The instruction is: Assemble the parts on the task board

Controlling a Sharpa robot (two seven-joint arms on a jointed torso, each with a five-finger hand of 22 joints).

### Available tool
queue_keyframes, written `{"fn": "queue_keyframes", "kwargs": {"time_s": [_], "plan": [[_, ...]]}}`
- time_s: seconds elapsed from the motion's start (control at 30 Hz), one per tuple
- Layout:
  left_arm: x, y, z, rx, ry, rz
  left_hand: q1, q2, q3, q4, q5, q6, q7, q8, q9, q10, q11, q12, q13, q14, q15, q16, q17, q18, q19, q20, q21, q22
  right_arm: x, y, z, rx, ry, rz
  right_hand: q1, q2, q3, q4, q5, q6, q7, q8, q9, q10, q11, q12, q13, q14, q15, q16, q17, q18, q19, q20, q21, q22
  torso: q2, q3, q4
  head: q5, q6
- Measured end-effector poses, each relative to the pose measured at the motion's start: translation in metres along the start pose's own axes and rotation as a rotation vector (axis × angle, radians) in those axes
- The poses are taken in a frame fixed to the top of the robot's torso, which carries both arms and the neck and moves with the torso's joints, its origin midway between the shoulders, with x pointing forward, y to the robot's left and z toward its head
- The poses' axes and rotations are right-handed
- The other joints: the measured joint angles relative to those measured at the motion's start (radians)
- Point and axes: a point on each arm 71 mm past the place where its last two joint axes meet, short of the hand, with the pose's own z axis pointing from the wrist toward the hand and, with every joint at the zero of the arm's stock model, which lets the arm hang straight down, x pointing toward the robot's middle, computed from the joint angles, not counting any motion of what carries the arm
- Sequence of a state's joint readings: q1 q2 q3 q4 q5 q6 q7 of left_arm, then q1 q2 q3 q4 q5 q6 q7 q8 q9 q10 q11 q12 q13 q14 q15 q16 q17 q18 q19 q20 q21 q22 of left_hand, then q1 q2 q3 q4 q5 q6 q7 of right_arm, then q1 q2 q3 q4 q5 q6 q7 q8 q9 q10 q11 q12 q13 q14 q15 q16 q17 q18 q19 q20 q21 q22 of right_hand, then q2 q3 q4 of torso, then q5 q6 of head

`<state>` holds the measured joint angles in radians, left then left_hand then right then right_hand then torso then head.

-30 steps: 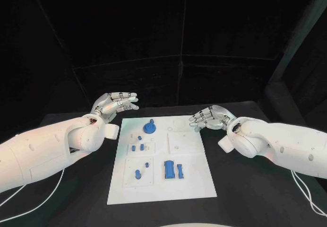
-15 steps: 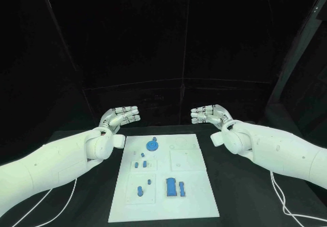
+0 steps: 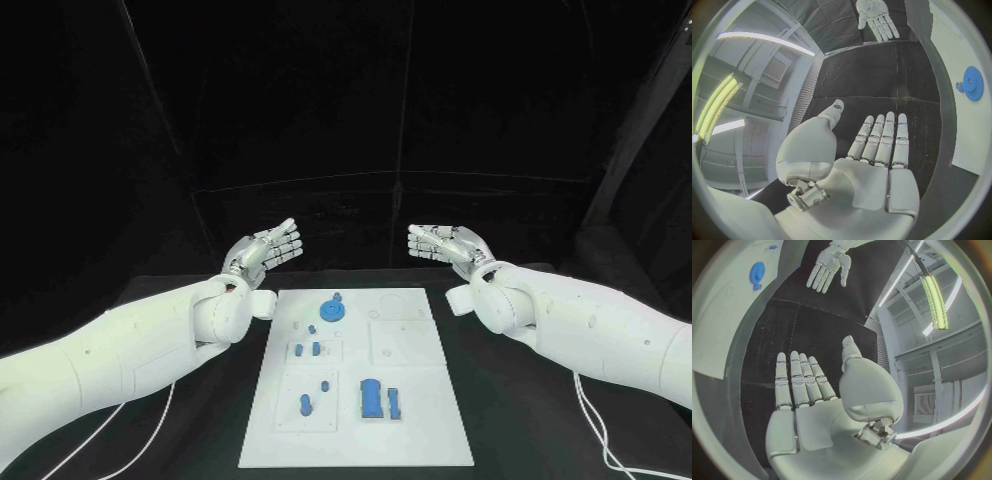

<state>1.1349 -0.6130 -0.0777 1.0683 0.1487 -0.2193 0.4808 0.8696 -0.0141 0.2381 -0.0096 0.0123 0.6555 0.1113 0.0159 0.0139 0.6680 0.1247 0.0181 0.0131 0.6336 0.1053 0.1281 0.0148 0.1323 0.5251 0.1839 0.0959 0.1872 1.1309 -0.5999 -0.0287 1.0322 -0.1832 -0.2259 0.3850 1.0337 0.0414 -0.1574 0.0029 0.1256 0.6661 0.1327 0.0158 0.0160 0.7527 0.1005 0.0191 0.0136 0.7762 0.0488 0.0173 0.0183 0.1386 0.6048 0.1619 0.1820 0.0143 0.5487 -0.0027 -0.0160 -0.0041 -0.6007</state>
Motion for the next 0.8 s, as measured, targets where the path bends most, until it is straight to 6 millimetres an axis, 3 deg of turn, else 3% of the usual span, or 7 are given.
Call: {"fn": "queue_keyframes", "kwargs": {"time_s": [0.2,0.33,0.4,0.47,0.5,0.6,0.8], "plan": [[0.020,0.004,-0.022,-0.017,-0.002,-0.002,-0.194,0.009,-0.053,0.006,-0.005,-0.146,-0.043,-0.008,-0.009,-0.149,-0.028,-0.011,-0.008,-0.141,-0.050,-0.029,-0.009,-0.016,-0.117,-0.041,-0.055,-0.042,0.024,0.002,-0.020,-0.008,0.000,0.047,-0.229,-0.026,0.035,-0.002,-0.027,-0.148,-0.030,-0.008,-0.010,-0.167,-0.052,-0.008,-0.008,-0.172,-0.031,-0.009,-0.011,-0.023,-0.134,-0.035,-0.040,-0.009,-0.003,0.0020,0.0124,0.004,0.001],[0.038,0.003,-0.041,-0.023,-0.011,0.011,-0.301,0.012,-0.082,0.008,-0.005,-0.227,-0.076,-0.008,-0.011,-0.231,-0.069,-0.011,-0.010,-0.219,-0.078,-0.068,-0.011,-0.033,-0.182,-0.064,-0.076,-0.065,0.040,0.005,-0.039,-0.010,-0.028,0.080,-0.355,-0.034,0.051,-0.001,-0.069,-0.229,-0.062,-0.008,-0.012,-0.259,-0.078,-0.012,-0.010,-0.266,-0.040,-0.009,-0.014,-0.038,-0.208,-0.055,-0.063,-0.011,-0.004,0.0024,0.0145,0.004,0.001],[0.044,0.002,-0.050,-0.023,-0.021,0.022,-0.344,0.012,-0.094,0.008,-0.005,-0.260,-0.085,-0.008,-0.012,-0.265,-0.084,-0.011,-0.010,-0.251,-0.086,-0.083,-0.011,-0.042,-0.208,-0.073,-0.077,-0.074,0.047,0.007,-0.047,-0.011,-0.045,0.094,-0.408,-0.036,0.060,-0.004,-0.085,-0.263,-0.082,-0.008,-0.013,-0.297,-0.084,-0.012,-0.011,-0.306,-0.042,-0.009,-0.015,-0.038,-0.239,-0.063,-0.072,-0.012,-0.004,0.0024,0.0151,0.004,0.001],[0.050,0.000,-0.058,-0.020,-0.037,0.038,-0.386,0.013,-0.105,0.009,-0.005,-0.291,-0.093,-0.008,-0.012,-0.297,-0.095,-0.011,-0.011,-0.281,-0.091,-0.095,-0.012,-0.071,-0.233,-0.082,-0.082,-0.083,0.053,0.010,-0.056,-0.010,-0.068,0.106,-0.455,-0.037,0.082,-0.003,-0.096,-0.294,-0.095,-0.008,-0.014,-0.332,-0.088,-0.012,-0.011,-0.342,-0.044,-0.013,-0.016,-0.038,-0.265,-0.082,-0.080,-0.012,-0.004,0.0025,0.0155,0.004,0.001],[0.052,-0.001,-0.061,-0.018,-0.045,0.046,-0.411,0.013,-0.112,0.009,-0.005,-0.310,-0.097,-0.012,-0.012,-0.315,-0.102,-0.011,-0.011,-0.299,-0.094,-0.102,-0.013,-0.071,-0.248,-0.088,-0.082,-0.089,0.055,0.011,-0.060,-0.010,-0.079,0.110,-0.478,-0.038,0.092,-0.003,-0.100,-0.308,-0.101,-0.008,-0.014,-0.348,-0.090,-0.012,-0.012,-0.359,-0.045,-0.013,-0.016,-0.038,-0.277,-0.094,-0.084,-0.012,-0.005,0.0025,0.0155,0.004,0.001],[0.055,-0.003,-0.068,-0.012,-0.066,0.066,-0.452,0.014,-0.122,0.010,-0.009,-0.341,-0.101,-0.012,-0.012,-0.347,-0.109,-0.011,-0.011,-0.329,-0.097,-0.109,-0.013,-0.094,-0.273,-0.112,-0.088,-0.106,0.059,0.013,-0.067,-0.008,-0.109,0.118,-0.534,-0.039,0.114,-0.003,-0.106,-0.344,-0.112,-0.012,-0.014,-0.388,-0.094,-0.012,-0.012,-0.401,-0.047,-0.013,-0.016,-0.064,-0.311,-0.116,-0.109,-0.013,-0.005,0.0026,0.0157,0.004,0.001],[0.058,-0.006,-0.076,0.005,-0.113,0.111,-0.547,0.014,-0.162,0.010,-0.009,-0.413,-0.108,-0.012,-0.013,-0.421,-0.118,-0.014,-0.012,-0.399,-0.102,-0.117,-0.013,-0.111,-0.329,-0.159,-0.088,-0.157,0.062,0.016,-0.078,-0.003,-0.177,0.119,-0.647,-0.040,0.139,-0.004,-0.116,-0.417,-0.125,-0.012,-0.015,-0.470,-0.098,-0.015,-0.012,-0.486,-0.047,-0.013,-0.017,-0.102,-0.377,-0.146,-0.156,-0.013,-0.005,0.0027,0.0160,0.004,0.001]]}}
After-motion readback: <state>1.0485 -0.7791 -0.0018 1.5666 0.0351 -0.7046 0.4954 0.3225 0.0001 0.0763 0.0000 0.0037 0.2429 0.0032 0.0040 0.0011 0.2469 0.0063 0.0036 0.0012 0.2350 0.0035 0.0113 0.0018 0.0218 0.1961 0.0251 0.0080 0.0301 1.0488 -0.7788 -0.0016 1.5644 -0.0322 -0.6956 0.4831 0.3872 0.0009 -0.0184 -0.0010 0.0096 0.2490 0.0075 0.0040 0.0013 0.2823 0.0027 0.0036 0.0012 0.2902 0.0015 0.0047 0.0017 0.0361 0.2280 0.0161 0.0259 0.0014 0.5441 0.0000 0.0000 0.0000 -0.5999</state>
